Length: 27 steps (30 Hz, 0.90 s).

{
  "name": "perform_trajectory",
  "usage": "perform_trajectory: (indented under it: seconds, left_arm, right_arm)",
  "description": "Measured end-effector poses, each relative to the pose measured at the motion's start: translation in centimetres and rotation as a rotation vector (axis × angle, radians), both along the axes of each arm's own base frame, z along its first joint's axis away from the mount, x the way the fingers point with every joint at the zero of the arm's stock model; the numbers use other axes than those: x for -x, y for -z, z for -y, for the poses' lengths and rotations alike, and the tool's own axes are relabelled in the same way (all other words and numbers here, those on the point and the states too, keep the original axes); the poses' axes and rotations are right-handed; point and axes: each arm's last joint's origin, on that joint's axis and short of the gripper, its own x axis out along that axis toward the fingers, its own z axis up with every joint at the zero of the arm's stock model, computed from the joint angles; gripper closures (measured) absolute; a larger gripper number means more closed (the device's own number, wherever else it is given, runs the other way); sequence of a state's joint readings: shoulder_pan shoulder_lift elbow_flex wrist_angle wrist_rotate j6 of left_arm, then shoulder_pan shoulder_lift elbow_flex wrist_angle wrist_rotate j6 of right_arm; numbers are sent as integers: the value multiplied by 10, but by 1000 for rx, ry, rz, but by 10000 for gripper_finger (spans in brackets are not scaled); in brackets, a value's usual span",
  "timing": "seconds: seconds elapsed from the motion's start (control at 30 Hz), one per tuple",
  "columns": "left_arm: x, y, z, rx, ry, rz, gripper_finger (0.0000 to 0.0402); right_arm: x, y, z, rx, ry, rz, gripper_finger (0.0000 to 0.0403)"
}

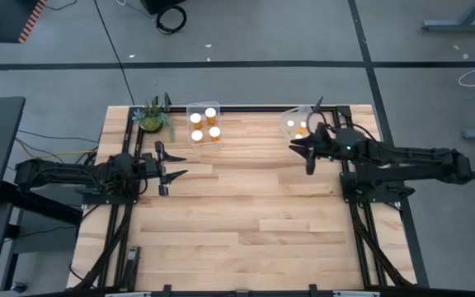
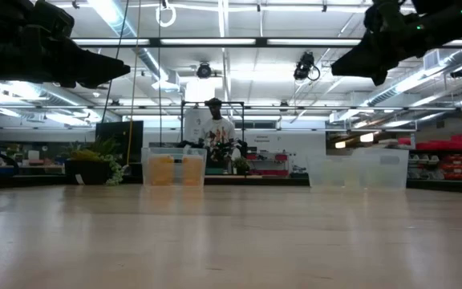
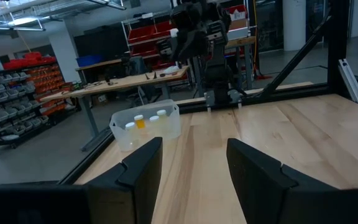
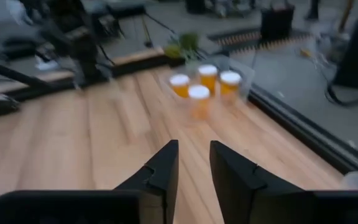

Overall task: Pick and place medicine bottles into bin by pill shape (circle, oval)
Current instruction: Return to Home Position

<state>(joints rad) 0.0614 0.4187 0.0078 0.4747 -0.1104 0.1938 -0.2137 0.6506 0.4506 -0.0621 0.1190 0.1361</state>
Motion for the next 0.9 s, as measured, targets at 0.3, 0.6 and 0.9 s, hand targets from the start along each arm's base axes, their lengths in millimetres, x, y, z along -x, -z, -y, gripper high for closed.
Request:
perform_trajectory:
  seconds: [0.3, 0.6, 0.9]
  left_arm:
    - [0, 0, 0, 0, 0, 0, 212]
    - [0, 0, 0, 0, 0, 0, 218]
    - [0, 0, 0, 0, 0, 0, 217]
  right_arm:
    - [21, 21, -7, 84, -87, 163, 344]
    - [35, 35, -10, 85, -83, 226, 362]
    - [46, 41, -12, 89, -82, 259, 362]
